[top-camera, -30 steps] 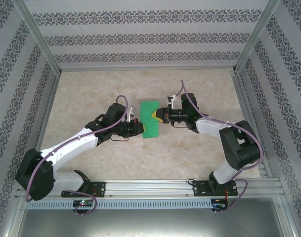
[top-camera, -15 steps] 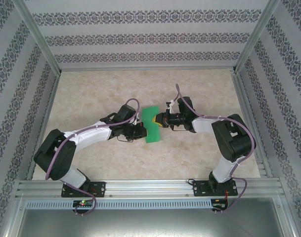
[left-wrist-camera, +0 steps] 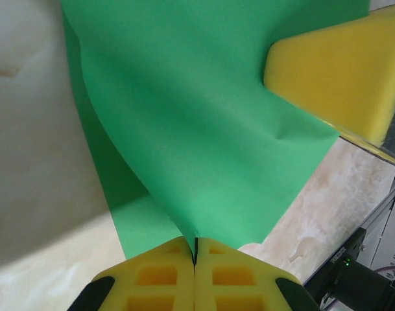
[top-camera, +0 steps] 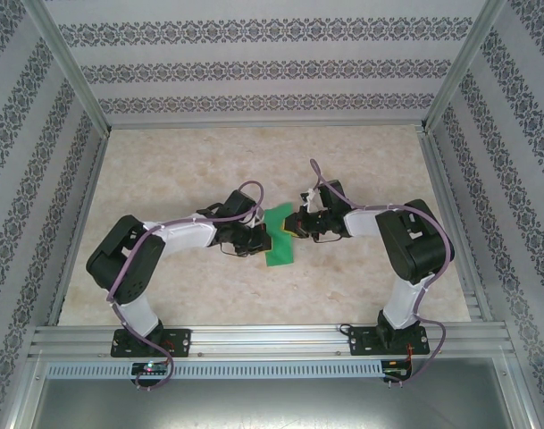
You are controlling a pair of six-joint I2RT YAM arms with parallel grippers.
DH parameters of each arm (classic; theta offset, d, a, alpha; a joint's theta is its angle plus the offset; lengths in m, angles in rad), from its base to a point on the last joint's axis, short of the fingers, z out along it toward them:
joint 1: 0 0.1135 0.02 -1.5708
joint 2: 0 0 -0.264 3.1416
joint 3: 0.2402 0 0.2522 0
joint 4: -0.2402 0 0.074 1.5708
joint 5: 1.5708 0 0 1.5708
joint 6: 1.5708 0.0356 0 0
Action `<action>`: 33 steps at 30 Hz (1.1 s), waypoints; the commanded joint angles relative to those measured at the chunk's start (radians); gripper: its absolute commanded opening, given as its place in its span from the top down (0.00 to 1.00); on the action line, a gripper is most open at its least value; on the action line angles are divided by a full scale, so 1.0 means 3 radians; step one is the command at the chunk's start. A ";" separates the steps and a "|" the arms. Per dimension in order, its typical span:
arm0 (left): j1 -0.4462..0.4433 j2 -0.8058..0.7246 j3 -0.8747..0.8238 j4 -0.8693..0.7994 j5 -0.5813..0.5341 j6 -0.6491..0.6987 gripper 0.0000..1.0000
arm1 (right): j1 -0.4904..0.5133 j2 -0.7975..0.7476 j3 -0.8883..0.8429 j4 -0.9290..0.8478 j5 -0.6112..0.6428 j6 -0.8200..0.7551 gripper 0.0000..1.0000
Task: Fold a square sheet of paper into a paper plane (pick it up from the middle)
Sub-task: Place the paper at the center of the table.
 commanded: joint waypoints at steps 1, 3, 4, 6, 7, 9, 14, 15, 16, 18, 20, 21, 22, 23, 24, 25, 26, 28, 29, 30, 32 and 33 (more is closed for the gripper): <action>-0.0014 0.0101 0.0137 0.0071 0.0062 0.0096 0.92 | -0.0059 -0.0006 0.0094 -0.0314 0.0164 -0.0313 0.90; -0.0017 0.0149 0.0163 0.0064 0.0072 0.0107 0.92 | -0.0080 -0.0029 0.0132 -0.0483 0.0250 -0.0426 0.83; -0.0017 0.0164 0.0172 0.0067 0.0081 0.0108 0.92 | -0.0086 -0.0044 0.0148 -0.0562 0.0294 -0.0479 0.80; -0.0016 0.0192 0.0197 0.0056 0.0082 0.0110 0.92 | -0.0107 -0.0076 0.0167 -0.0661 0.0323 -0.0546 0.76; -0.0016 0.0203 0.0204 0.0046 0.0086 0.0116 0.92 | -0.0103 -0.0102 0.0183 -0.0717 0.0371 -0.0584 0.73; -0.0016 0.0224 0.0219 0.0034 0.0096 0.0129 0.93 | -0.0117 -0.0190 0.0241 -0.0964 0.0512 -0.0727 0.69; -0.0022 0.0263 0.0242 0.0028 0.0120 0.0128 0.93 | -0.0163 -0.0466 0.0319 -0.1522 0.0905 -0.0994 0.57; -0.0022 0.0271 0.0250 0.0023 0.0118 0.0128 0.93 | -0.0172 -0.0529 0.0313 -0.1629 0.0975 -0.1034 0.57; -0.0024 0.0277 0.0260 0.0014 0.0118 0.0134 0.93 | -0.0186 -0.0593 0.0310 -0.1731 0.1065 -0.1078 0.57; -0.0028 0.0284 0.0278 -0.0006 0.0118 0.0141 0.93 | -0.0218 -0.0735 0.0265 -0.1885 0.1219 -0.1129 0.57; -0.0034 0.0289 0.0290 -0.0009 0.0118 0.0144 0.93 | -0.0242 -0.0878 0.0218 -0.1973 0.1283 -0.1124 0.58; -0.0037 0.0302 0.0308 -0.0014 0.0121 0.0149 0.92 | -0.0240 -0.0977 0.0196 -0.2009 0.1335 -0.1111 0.59; -0.0041 0.0319 0.0322 -0.0015 0.0133 0.0147 0.92 | -0.0227 -0.1043 0.0181 -0.2035 0.1359 -0.1101 0.59; -0.0050 0.0328 0.0334 -0.0023 0.0139 0.0150 0.93 | -0.0227 -0.1114 0.0174 -0.2069 0.1386 -0.1085 0.60; -0.0057 0.0335 0.0346 -0.0029 0.0134 0.0152 0.93 | -0.0222 -0.1188 0.0144 -0.2075 0.1414 -0.1049 0.61; -0.0060 0.0339 0.0354 -0.0030 0.0136 0.0153 0.93 | -0.0220 -0.1250 0.0104 -0.2013 0.1389 -0.0997 0.62; -0.0065 0.0353 0.0359 -0.0030 0.0138 0.0155 0.93 | -0.0206 -0.1294 0.0051 -0.1919 0.1314 -0.0919 0.64; -0.0073 0.0379 0.0380 -0.0028 0.0143 0.0153 0.92 | -0.0107 -0.1252 0.0027 -0.1763 0.1209 -0.0831 0.68; -0.0081 0.0403 0.0399 -0.0028 0.0158 0.0155 0.92 | -0.0064 -0.1170 0.0052 -0.1739 0.1180 -0.0828 0.70; -0.0087 0.0413 0.0416 -0.0039 0.0164 0.0154 0.92 | -0.0028 -0.1080 0.0086 -0.1737 0.1212 -0.0836 0.72; -0.0098 0.0415 0.0446 -0.0063 0.0159 0.0166 0.92 | -0.0016 -0.0942 0.0089 -0.1676 0.1216 -0.0831 0.77; -0.0098 0.0415 0.0449 -0.0071 0.0156 0.0172 0.92 | -0.0015 -0.0882 0.0081 -0.1619 0.1231 -0.0819 0.79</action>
